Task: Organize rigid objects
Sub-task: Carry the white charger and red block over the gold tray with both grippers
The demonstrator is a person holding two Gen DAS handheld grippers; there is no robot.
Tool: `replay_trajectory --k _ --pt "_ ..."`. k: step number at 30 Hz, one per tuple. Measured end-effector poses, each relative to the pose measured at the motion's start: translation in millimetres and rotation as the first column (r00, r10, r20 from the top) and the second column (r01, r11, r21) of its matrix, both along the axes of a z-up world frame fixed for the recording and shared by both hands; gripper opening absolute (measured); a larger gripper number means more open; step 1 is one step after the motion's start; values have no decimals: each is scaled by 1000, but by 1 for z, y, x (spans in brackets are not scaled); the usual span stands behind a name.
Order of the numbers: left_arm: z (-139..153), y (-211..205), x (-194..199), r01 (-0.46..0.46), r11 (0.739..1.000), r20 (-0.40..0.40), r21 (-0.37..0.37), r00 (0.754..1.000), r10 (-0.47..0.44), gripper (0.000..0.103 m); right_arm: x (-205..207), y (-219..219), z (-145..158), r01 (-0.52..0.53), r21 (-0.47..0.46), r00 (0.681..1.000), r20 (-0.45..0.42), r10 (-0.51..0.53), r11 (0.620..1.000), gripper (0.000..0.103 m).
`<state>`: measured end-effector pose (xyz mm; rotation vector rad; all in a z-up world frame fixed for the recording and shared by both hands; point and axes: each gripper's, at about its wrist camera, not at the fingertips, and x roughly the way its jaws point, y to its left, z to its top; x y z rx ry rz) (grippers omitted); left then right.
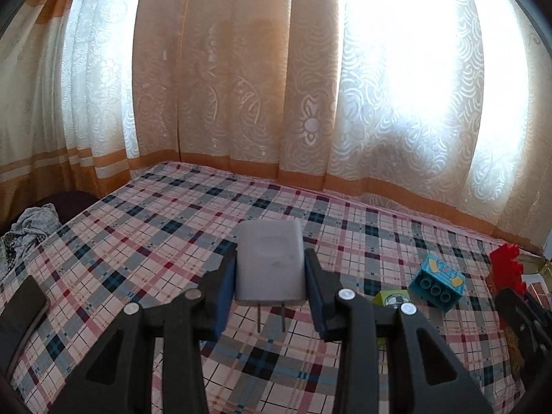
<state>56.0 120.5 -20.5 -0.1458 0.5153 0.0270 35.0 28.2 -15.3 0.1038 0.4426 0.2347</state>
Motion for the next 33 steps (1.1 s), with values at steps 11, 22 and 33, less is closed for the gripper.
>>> replay_trajectory --k 11,22,33 --pt "0 -10 -7 -14 1000 5 13 1000 14 37 -12 -6 5 15 -14 999 41 -15 1000 34" --pt "0 -31 -18 9 1000 0 10 1000 -9 37 -23 -17 8 28 -27 998 64 -27 999 34" --pt "1 -54 -30 44 999 2 11 999 -45 37 -34 -37 10 57 -33 995 80 -54 998 34"
